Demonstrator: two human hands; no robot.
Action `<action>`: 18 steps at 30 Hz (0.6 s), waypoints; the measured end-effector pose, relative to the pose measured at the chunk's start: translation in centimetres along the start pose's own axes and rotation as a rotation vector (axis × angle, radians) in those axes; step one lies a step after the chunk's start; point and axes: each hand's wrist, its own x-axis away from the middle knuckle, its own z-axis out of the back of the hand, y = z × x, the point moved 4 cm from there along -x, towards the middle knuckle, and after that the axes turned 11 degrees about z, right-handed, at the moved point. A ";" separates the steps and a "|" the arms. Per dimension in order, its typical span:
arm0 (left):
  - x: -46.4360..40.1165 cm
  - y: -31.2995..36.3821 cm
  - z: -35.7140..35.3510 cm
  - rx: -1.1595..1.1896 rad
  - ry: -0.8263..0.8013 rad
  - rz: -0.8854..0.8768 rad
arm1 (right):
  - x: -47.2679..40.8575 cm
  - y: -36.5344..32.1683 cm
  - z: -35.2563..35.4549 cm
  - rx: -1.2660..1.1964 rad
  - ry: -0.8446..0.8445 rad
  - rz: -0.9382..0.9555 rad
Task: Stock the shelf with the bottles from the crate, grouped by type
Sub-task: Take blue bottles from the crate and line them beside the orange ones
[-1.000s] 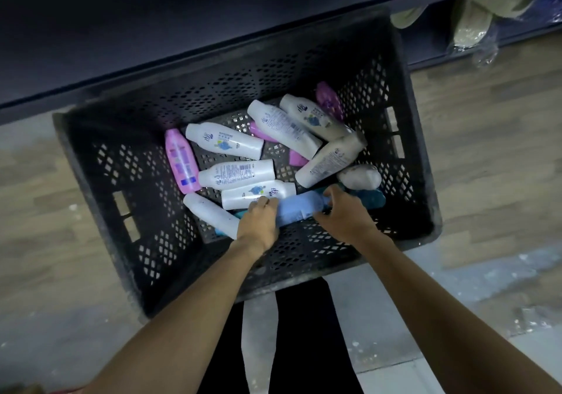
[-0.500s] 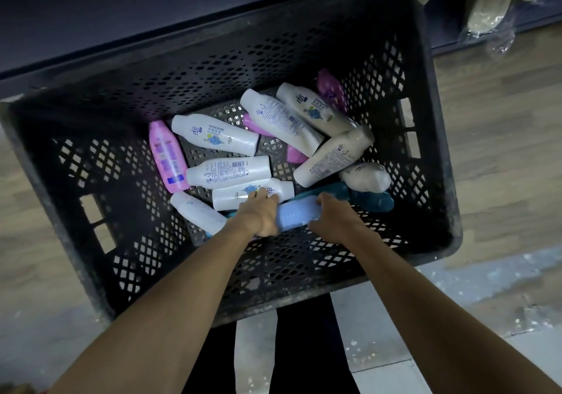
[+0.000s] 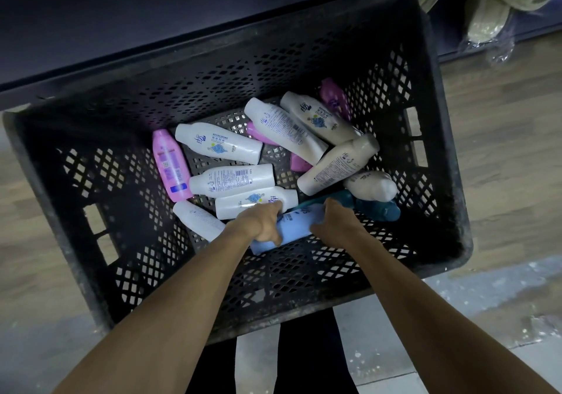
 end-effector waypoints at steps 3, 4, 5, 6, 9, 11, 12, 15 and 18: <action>0.4 0.4 0.7 -0.071 -0.040 0.004 | -0.1 0.0 -0.2 -0.005 0.011 -0.008; 0.6 0.6 0.8 -0.110 -0.058 0.011 | -0.2 0.1 -0.3 -0.011 0.014 -0.015; 0.7 0.8 0.9 -0.148 -0.076 0.022 | -0.1 0.1 -0.4 -0.017 0.016 -0.025; 0.8 1.0 0.9 -0.179 -0.088 0.035 | -0.1 0.2 -0.4 -0.021 0.019 -0.033; 1.1 1.1 0.8 -0.217 -0.096 0.059 | 0.1 0.2 -0.5 -0.031 0.023 -0.032; 1.4 1.0 0.6 -0.209 -0.078 0.062 | 0.3 0.0 -0.6 -0.040 0.023 -0.025; 1.7 0.9 0.6 -0.211 -0.055 0.068 | 0.4 -0.2 -0.6 -0.047 0.021 -0.021; 2.6 0.4 0.3 -0.265 0.018 0.099 | 0.8 -0.8 -0.7 -0.085 0.039 0.003; 3.9 -0.7 0.3 -0.320 0.074 0.134 | 1.7 -1.9 -0.9 -0.118 0.058 0.033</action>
